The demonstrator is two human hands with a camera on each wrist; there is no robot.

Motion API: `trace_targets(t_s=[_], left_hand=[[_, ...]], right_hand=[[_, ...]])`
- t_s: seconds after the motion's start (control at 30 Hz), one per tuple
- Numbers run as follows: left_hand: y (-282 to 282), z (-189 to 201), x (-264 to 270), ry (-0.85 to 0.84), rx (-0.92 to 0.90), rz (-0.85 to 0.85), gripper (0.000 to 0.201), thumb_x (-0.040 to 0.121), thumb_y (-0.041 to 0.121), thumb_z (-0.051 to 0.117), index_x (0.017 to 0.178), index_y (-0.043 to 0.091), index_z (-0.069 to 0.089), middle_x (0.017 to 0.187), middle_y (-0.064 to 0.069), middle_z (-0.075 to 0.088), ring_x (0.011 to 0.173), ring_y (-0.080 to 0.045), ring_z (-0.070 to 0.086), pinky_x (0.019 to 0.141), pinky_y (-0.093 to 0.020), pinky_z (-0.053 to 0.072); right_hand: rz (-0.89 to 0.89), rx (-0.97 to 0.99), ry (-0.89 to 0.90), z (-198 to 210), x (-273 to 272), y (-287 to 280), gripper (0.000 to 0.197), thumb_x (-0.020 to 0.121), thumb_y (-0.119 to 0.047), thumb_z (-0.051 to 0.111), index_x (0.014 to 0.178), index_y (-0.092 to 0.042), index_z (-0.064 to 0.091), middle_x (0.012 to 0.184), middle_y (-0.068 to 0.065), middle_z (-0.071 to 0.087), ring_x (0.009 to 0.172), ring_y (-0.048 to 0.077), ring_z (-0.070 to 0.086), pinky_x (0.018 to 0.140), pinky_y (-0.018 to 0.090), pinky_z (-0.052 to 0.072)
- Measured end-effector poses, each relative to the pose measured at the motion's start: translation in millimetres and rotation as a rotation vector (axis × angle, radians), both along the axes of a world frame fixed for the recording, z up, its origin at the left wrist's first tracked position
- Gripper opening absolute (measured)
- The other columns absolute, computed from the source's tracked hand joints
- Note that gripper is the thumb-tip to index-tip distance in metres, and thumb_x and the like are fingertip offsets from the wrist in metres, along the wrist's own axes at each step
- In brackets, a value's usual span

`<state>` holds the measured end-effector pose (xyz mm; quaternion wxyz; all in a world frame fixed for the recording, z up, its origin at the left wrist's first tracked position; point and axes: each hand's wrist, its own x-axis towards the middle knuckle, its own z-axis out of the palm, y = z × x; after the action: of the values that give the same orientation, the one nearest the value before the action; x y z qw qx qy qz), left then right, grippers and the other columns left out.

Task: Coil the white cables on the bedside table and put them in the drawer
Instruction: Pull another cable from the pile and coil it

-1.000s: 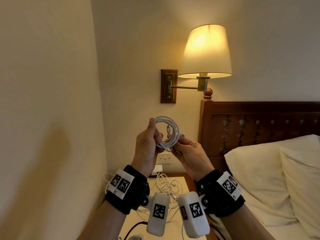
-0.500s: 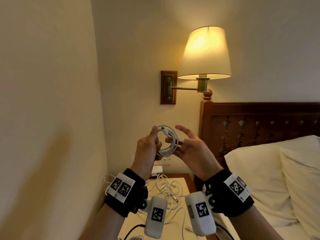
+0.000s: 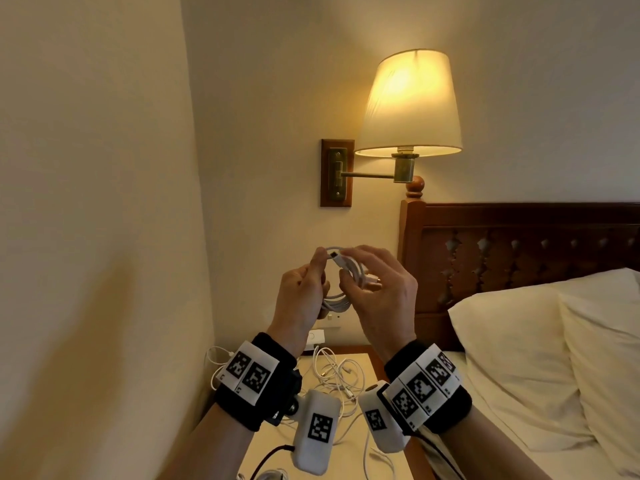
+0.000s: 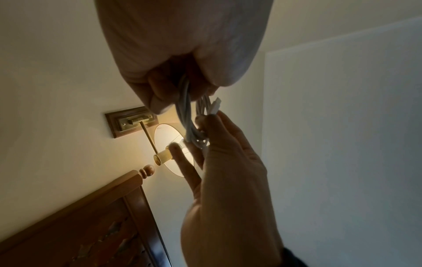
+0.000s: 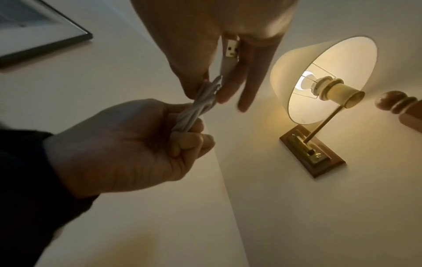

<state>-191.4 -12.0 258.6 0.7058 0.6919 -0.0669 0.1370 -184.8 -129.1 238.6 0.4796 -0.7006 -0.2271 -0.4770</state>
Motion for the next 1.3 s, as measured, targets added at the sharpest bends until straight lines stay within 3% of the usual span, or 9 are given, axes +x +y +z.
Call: trace_targets(t_s=[0.13,0.33,0.47,0.6,0.7,0.87,1.0,1.2,1.3], left_hand=[[0,0,-1,-0.026,0.005,0.012,0.048,0.095,0.054,0.043,0.066,0.016,0.047,0.055,0.002,0.041,0.052,-0.012,0.035,0.048,-0.023,0.034],[5,-2,4,0.013,-0.067,0.022,0.047,0.095,0.054,0.044,0.068,0.016,0.049,0.055,0.002,0.041,0.051,-0.013,0.034,0.048,-0.025,0.032],[7,-8,4,0.025,-0.127,-0.012,0.047,0.092,0.057,0.048,0.066,0.018,0.047,0.056,0.002,0.038,0.055,-0.014,0.032,0.051,-0.028,0.030],[12,-12,3,0.072,-0.238,-0.069,0.045,0.088,0.055,0.057,0.061,0.019,0.048,0.055,0.003,0.040,0.056,-0.014,0.035,0.051,-0.028,0.032],[20,-14,-1,0.088,-0.374,-0.166,0.044,0.087,0.049,0.061,0.055,0.022,0.049,0.053,0.005,0.037,0.053,-0.012,0.034,0.052,-0.029,0.029],[17,-21,-5,0.070,-0.478,-0.349,0.043,0.089,0.050,0.055,0.059,0.020,0.047,0.058,0.003,0.032,0.055,-0.012,0.034,0.058,-0.031,0.030],[11,-25,-5,0.064,-0.544,-0.360,0.046,0.096,0.046,0.046,0.059,0.019,0.044,0.055,0.003,0.032,0.050,-0.012,0.039,0.056,-0.030,0.033],[20,-28,0,0.117,-0.273,-0.331,0.045,0.092,0.048,0.052,0.058,0.019,0.054,0.064,-0.002,0.053,0.059,-0.013,0.045,0.062,-0.032,0.033],[31,-25,2,0.084,-0.105,-0.264,0.031,0.087,0.043,0.062,0.082,0.014,0.073,0.081,-0.004,0.065,0.065,-0.012,0.043,0.064,-0.031,0.036]], right_hand=[[-0.133,-0.043,-0.058,-2,5,0,0.028,0.080,-0.012,0.078,0.105,-0.022,0.074,0.123,-0.006,0.059,0.116,0.016,0.049,0.091,0.017,0.035],[-0.065,-0.029,-0.144,0,1,-1,0.016,0.078,-0.016,0.077,0.093,-0.014,0.074,0.103,-0.003,0.069,0.104,0.016,0.059,0.086,0.023,0.049],[-0.008,0.038,-0.028,2,-2,-1,0.016,0.082,-0.015,0.074,0.093,-0.023,0.065,0.092,-0.007,0.067,0.093,0.014,0.065,0.082,0.021,0.050],[0.070,0.166,0.110,4,-5,-3,0.017,0.085,-0.018,0.071,0.092,-0.030,0.062,0.089,-0.015,0.068,0.091,0.007,0.065,0.083,0.030,0.055],[0.147,0.261,0.177,6,-9,-7,0.018,0.084,-0.012,0.071,0.088,-0.027,0.063,0.088,-0.012,0.067,0.087,-0.002,0.063,0.076,0.015,0.053],[0.331,0.464,0.376,4,-7,-5,0.006,0.091,-0.015,0.063,0.097,-0.017,0.062,0.093,0.001,0.070,0.093,0.016,0.069,0.079,0.037,0.059],[0.579,0.465,0.610,10,-9,-3,0.014,0.103,-0.022,0.043,0.108,-0.011,0.049,0.108,0.006,0.070,0.098,0.022,0.070,0.073,0.039,0.060],[0.504,0.242,0.530,12,-3,-14,0.006,0.102,-0.014,0.043,0.103,-0.013,0.049,0.093,0.012,0.074,0.087,0.024,0.071,0.078,0.043,0.058],[0.380,0.104,0.475,6,1,-20,0.007,0.099,-0.013,0.049,0.105,-0.011,0.052,0.093,0.012,0.074,0.089,0.022,0.072,0.082,0.046,0.058]])
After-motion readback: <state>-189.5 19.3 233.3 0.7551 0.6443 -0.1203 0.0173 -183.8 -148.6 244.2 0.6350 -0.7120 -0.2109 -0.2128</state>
